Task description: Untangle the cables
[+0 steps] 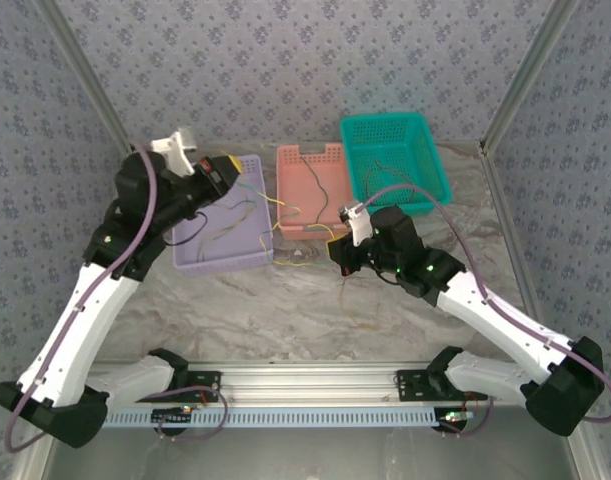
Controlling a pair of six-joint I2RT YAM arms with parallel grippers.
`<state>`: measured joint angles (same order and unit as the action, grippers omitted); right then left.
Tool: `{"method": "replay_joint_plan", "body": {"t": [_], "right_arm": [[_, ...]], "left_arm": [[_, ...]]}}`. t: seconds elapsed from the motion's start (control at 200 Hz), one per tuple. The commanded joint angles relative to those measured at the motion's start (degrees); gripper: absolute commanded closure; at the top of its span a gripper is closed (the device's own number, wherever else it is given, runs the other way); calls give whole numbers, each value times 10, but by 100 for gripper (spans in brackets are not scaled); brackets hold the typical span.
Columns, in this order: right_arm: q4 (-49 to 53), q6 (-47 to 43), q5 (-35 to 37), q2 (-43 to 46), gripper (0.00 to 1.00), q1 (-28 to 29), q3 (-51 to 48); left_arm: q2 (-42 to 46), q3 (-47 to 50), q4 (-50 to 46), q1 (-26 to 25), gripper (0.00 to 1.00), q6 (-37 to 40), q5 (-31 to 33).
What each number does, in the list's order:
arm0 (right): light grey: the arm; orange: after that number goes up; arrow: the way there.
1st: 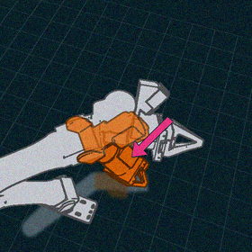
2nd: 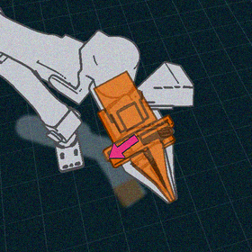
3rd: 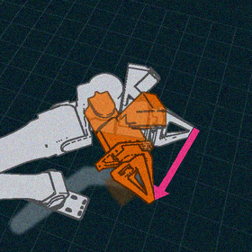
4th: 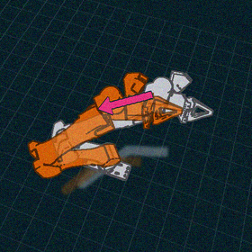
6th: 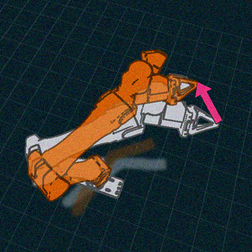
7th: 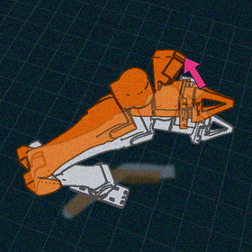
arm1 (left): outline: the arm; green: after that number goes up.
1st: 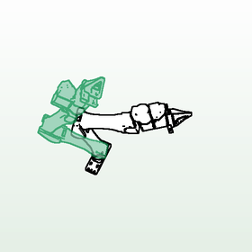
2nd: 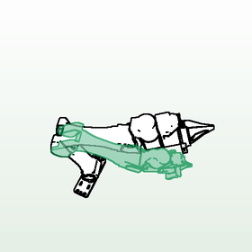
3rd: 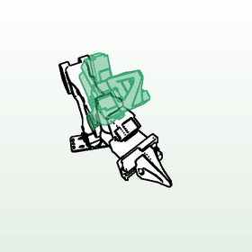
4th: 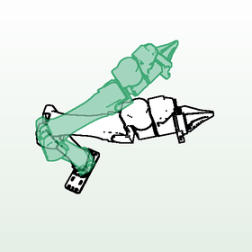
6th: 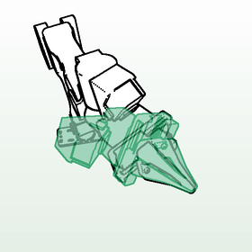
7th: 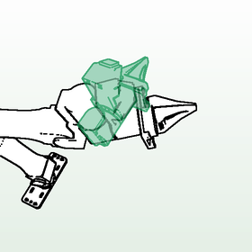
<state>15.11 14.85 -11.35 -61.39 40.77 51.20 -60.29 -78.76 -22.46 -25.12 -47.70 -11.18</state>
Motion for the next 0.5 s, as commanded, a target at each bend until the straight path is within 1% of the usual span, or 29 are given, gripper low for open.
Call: {"method": "replay_joint_plan", "body": {"t": [0.0, 0.075, 0.13, 0.21, 0.27, 0.32, 0.38, 0.435, 0.495], "right_arm": [[-1, 46, 47, 15, 100, -6, -26], [4, 67, 64, 32, 100, -21, -45], [7, 84, 72, 56, 100, -42, -64], [8, 113, 80, 105, 100, -89, -90], [6, 134, 83, 147, 100, -134, -101], [1, 153, 76, 173, 100, -174, -102], [-13, 174, 66, 190, 100, -232, -86], [-35, 195, 46, 181, 100, -285, -62], [-42, 208, 42, 156, 100, -334, -21]], "left_arm": [[19, -55, 4, 43, 100, 14, -5], [17, -91, -33, 84, 100, 22, -13], [16, -117, -69, 114, 100, 38, -11], [20, -142, -150, 140, 100, 77, 37], [28, -130, -205, 152, 100, 93, 62], [45, -89, -224, 153, 100, 97, 77], [83, -9, -223, 152, 100, 89, 69], [131, 85, -203, 150, 100, 73, 51], [186, 174, -199, 143, 100, 52, 54]]}}
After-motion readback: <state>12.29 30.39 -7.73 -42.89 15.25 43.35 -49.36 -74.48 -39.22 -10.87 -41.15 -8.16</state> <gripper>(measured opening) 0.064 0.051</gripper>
